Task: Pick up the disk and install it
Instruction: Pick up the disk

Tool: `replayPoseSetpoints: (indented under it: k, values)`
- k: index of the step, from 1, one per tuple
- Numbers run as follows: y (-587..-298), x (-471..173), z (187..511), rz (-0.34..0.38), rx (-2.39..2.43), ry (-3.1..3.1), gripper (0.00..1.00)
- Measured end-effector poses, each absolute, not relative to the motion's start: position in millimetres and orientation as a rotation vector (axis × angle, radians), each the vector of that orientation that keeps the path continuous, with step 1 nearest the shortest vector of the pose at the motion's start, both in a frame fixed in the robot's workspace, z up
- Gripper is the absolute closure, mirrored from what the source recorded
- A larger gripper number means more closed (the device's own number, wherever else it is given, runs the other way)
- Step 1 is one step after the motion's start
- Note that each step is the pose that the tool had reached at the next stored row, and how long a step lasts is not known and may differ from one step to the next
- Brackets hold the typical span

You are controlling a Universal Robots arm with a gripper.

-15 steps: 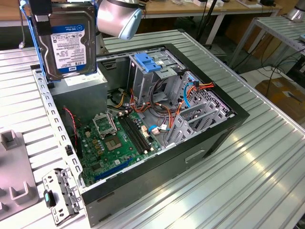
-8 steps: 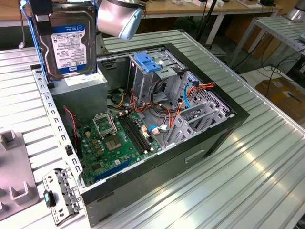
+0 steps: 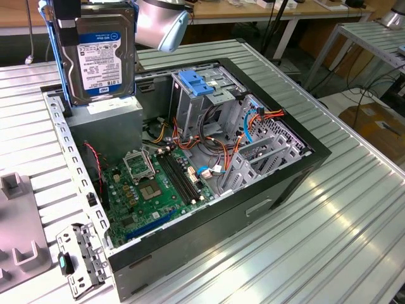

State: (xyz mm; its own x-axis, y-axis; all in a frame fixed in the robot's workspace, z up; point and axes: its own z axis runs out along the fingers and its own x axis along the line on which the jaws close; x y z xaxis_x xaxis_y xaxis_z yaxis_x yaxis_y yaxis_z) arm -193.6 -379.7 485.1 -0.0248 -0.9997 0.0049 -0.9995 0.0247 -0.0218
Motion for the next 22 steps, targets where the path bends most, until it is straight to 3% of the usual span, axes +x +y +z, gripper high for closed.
replayPoseSetpoints:
  k: [22]
  values:
    - [-384, -181, 485, -0.03, -2.186, 2.24, 0.63]
